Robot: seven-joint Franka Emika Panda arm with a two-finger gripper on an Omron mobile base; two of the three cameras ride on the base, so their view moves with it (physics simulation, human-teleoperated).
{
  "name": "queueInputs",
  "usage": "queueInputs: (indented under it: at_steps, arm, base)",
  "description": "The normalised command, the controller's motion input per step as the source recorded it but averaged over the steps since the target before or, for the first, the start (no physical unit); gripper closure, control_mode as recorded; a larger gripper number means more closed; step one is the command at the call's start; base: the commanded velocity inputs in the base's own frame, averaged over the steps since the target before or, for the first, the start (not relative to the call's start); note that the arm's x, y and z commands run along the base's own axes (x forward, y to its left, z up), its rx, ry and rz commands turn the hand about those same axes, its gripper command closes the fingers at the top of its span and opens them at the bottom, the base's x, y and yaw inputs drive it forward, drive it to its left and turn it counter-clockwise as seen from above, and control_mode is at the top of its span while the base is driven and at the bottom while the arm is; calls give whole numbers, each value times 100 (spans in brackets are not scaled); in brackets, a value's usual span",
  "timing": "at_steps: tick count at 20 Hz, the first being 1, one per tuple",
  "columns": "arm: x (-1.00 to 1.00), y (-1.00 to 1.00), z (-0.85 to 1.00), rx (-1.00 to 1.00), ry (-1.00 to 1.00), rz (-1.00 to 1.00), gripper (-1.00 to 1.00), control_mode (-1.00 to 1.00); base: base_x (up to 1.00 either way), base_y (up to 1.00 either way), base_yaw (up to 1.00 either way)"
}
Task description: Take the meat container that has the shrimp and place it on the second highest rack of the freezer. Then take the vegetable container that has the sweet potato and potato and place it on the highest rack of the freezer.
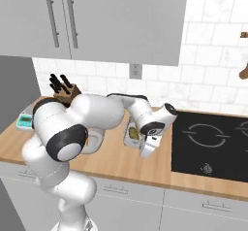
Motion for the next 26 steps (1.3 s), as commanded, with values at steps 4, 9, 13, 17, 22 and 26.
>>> queueInputs:
  at_steps: [4,9,13,17,22,26]
  arm:
    - [-43,21,100,12,-15,28,100,-100]
    - [-29,30,100,14,-3,26,100,-100]
    - [-26,51,100,13,-4,21,100,-100]
    - [-17,64,100,6,-9,12,100,-100]
    - [-58,72,70,-15,-26,10,100,-100]
    - [-70,81,32,-36,-30,10,100,-100]
  base:
    - [0,0,0]
    - [0,0,0]
    - [0,0,0]
    - [0,0,0]
    - [0,0,0]
    - [0,0,0]
